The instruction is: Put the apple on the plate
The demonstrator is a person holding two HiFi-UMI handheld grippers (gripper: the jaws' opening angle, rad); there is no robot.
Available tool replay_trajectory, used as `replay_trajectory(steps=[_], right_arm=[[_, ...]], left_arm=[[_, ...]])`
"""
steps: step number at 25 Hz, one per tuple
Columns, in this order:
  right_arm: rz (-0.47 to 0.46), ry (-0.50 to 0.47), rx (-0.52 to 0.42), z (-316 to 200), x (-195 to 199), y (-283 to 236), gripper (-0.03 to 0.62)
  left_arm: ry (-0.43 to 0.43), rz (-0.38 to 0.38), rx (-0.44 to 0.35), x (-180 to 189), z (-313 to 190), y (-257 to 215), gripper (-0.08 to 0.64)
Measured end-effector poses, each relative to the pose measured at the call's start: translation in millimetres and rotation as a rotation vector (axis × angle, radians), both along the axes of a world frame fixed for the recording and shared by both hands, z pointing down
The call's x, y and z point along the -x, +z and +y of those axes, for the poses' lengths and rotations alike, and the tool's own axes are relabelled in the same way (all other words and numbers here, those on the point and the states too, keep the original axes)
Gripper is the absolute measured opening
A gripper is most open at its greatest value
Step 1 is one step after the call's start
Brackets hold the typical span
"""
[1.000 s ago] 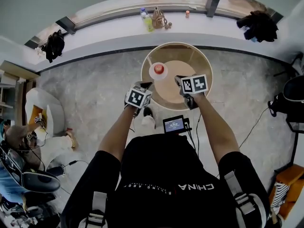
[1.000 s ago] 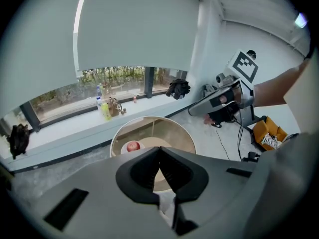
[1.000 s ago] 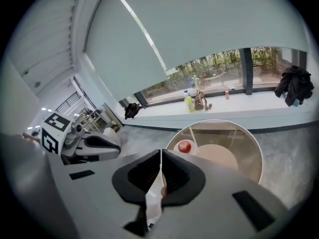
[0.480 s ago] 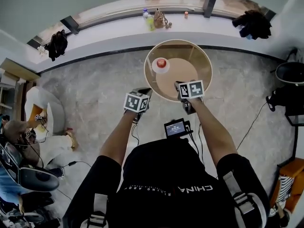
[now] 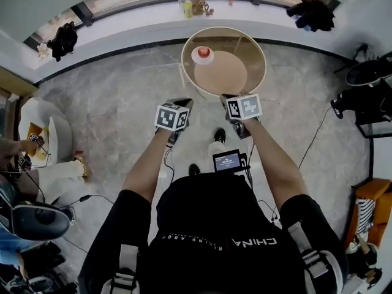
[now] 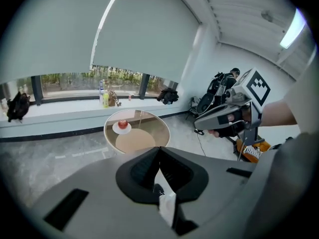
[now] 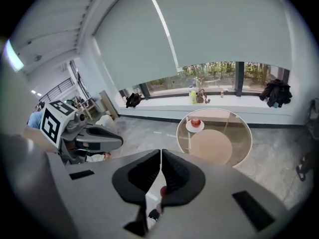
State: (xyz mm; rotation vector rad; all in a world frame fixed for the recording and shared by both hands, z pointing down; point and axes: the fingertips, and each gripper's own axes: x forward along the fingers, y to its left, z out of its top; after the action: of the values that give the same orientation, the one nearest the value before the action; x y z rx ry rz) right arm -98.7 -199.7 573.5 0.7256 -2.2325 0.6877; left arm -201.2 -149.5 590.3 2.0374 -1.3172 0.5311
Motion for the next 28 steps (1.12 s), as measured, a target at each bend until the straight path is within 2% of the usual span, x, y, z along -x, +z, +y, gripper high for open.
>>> replay_trajectory(steps=[2, 4, 9, 12, 15, 22, 28], right_arm=[[0.015, -0.001, -0.012, 22.4, -13.6, -4.0, 0.035], [0.020, -0.006, -0.017, 38.6, -24.2, -13.7, 0.035], [0.024, -0.041, -0.087, 52.2, -54.2, -34.8, 0.035], [0.048, -0.080, -0.126, 52.7, -68.8, -44.2, 0.032], [0.033, -0.120, -0.130, 60.3, -85.7, -46.4, 0.031], [-0.003, -0.121, -0.121, 52.1, -125.5, -40.3, 0.029], [0.004, -0.103, -0.141, 55.0, -129.0, -47.6, 0.029]], left_arm=[[0.002, -0.021, -0.007, -7.1, 18.6, 1.6, 0.017], [0.006, -0.006, 0.009, -16.3, 36.3, -3.4, 0.017], [0.031, 0.003, 0.012, -54.8, 63.7, -16.0, 0.017], [0.010, -0.011, 0.003, -72.1, 64.2, -25.8, 0.017], [0.003, -0.022, -0.012, -94.6, 65.2, -25.9, 0.017], [0.031, -0.108, -0.066, -143.7, 48.5, -37.5, 0.017], [0.014, -0.095, -0.088, -143.2, 48.2, -47.3, 0.017]])
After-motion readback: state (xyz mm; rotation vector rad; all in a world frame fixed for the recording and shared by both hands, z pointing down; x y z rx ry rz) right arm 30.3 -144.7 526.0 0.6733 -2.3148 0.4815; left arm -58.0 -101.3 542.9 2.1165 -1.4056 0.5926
